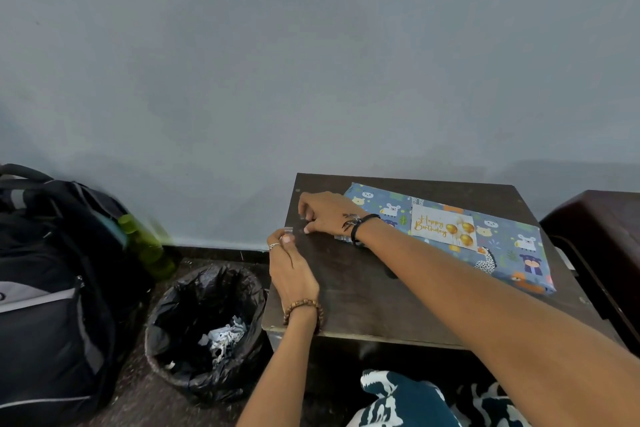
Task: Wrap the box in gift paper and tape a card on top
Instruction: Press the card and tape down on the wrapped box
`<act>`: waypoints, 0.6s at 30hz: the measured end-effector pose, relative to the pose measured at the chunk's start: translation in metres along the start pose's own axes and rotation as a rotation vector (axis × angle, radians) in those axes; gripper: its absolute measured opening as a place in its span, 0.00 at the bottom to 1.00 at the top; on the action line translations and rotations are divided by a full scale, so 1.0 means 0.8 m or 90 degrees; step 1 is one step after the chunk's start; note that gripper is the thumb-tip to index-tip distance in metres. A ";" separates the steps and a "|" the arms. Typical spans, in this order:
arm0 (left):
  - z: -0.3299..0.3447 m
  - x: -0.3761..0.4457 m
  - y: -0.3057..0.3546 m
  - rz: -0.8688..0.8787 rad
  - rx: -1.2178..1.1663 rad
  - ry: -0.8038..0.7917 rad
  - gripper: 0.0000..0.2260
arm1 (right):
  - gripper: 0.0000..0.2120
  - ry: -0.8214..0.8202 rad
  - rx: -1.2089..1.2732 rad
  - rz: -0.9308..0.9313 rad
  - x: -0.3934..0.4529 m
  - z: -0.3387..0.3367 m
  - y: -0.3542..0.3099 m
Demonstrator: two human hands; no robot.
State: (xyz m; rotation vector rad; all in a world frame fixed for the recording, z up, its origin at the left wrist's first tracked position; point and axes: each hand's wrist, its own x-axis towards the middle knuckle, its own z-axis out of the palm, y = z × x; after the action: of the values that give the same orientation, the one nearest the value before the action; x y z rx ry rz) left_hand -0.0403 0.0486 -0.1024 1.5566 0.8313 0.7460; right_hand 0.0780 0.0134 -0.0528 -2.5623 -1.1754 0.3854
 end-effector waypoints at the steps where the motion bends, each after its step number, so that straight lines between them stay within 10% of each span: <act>1: 0.000 -0.001 0.001 -0.002 0.002 0.001 0.07 | 0.14 -0.005 -0.042 -0.018 0.000 0.000 -0.001; 18: 0.000 -0.001 0.004 -0.005 0.035 0.004 0.10 | 0.15 0.063 -0.241 -0.143 -0.009 0.013 -0.007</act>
State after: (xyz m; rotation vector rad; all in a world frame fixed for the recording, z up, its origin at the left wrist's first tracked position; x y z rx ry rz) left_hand -0.0405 0.0472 -0.0991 1.5986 0.8690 0.7287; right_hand 0.0662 0.0129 -0.0592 -2.6721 -1.6056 -0.0198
